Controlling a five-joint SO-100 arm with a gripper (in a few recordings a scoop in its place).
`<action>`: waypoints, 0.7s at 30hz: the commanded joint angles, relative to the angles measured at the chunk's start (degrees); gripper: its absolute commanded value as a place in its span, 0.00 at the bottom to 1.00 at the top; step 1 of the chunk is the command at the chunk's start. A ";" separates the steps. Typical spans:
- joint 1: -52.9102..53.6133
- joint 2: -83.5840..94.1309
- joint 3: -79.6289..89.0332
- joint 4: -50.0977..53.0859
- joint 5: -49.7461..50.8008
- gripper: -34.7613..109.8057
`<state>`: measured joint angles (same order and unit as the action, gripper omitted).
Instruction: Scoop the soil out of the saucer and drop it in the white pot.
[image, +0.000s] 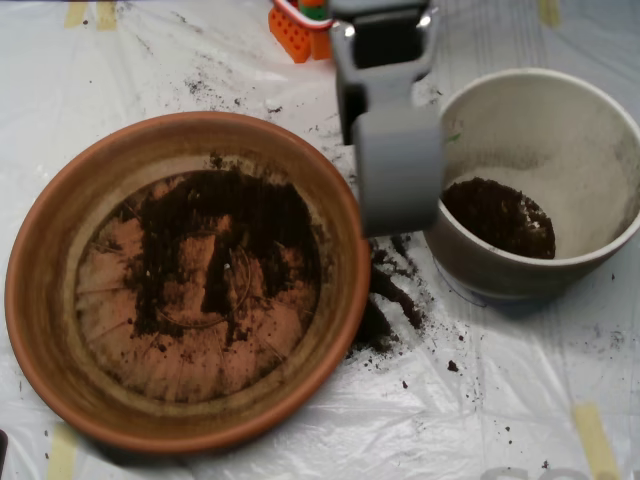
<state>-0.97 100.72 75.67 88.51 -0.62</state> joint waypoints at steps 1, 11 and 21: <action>8.61 4.83 5.36 -3.87 -0.88 0.51; 26.98 -2.11 24.61 -19.42 -10.81 0.54; 34.63 -21.62 15.12 -21.18 -25.05 0.57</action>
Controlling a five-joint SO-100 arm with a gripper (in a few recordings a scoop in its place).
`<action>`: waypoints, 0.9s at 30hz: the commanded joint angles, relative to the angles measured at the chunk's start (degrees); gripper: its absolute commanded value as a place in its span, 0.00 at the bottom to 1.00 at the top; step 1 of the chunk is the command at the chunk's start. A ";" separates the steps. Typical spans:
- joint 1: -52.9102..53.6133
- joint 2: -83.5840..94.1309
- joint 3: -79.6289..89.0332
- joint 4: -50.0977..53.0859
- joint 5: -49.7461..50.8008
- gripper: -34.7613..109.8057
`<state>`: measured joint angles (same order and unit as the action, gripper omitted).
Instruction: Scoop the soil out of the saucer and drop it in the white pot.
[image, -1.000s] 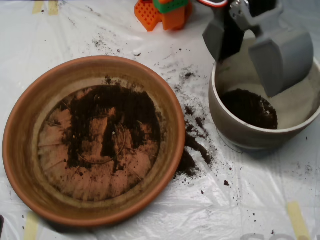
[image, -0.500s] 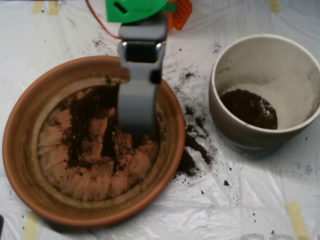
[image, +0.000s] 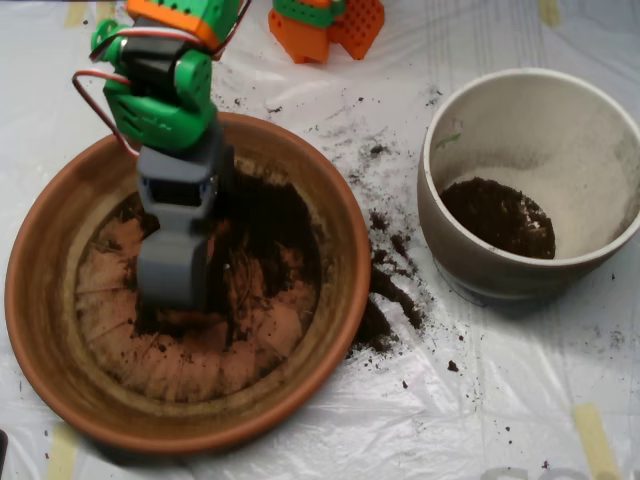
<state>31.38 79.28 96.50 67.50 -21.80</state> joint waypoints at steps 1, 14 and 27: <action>2.72 -1.05 -6.24 -0.35 -5.10 0.58; 7.47 -22.59 -31.38 11.34 -7.38 0.60; 8.96 -29.53 -39.73 17.67 -10.28 0.45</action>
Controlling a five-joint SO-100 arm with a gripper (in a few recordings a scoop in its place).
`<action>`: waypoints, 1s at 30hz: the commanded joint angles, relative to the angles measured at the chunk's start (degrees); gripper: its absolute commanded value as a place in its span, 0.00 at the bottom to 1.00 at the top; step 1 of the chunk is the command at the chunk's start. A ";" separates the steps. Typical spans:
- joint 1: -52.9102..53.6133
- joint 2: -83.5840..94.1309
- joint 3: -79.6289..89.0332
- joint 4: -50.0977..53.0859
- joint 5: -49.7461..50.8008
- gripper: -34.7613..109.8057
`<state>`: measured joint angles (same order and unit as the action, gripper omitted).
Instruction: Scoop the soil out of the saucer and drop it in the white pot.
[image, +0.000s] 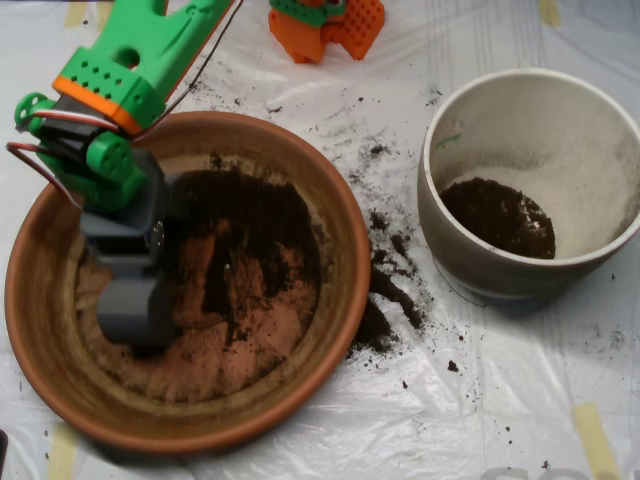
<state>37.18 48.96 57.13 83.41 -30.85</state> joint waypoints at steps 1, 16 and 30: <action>3.52 0.79 -0.26 1.85 -1.58 0.44; 4.39 19.86 29.09 -16.44 -5.19 0.43; 2.55 28.30 41.66 -20.83 -2.90 0.35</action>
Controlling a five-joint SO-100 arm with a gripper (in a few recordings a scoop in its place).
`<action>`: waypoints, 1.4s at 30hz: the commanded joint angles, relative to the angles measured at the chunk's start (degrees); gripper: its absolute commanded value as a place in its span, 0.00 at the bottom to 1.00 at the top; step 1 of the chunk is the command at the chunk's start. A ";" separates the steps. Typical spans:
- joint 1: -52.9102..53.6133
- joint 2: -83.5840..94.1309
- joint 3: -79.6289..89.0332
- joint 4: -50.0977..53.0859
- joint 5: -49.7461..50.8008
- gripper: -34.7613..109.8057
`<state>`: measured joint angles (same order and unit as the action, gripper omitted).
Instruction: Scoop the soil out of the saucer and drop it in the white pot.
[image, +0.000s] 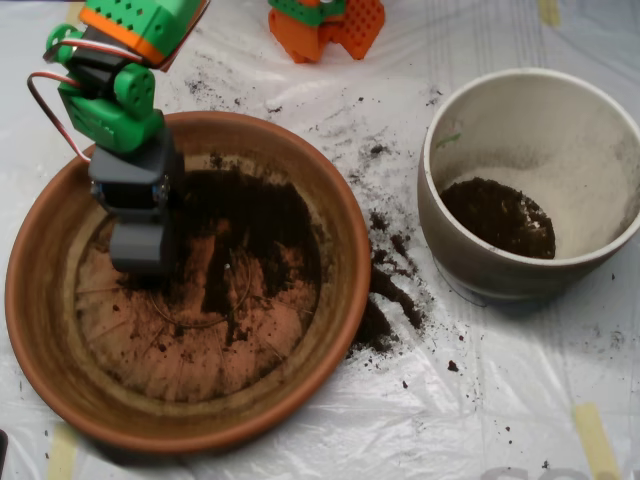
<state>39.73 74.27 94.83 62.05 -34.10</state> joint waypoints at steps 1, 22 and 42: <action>-0.26 3.43 4.83 0.44 0.62 0.34; -12.57 9.67 -3.87 15.73 16.88 0.24; -33.49 26.10 -21.01 31.20 26.37 0.24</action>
<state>9.49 93.78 81.04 91.05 -8.17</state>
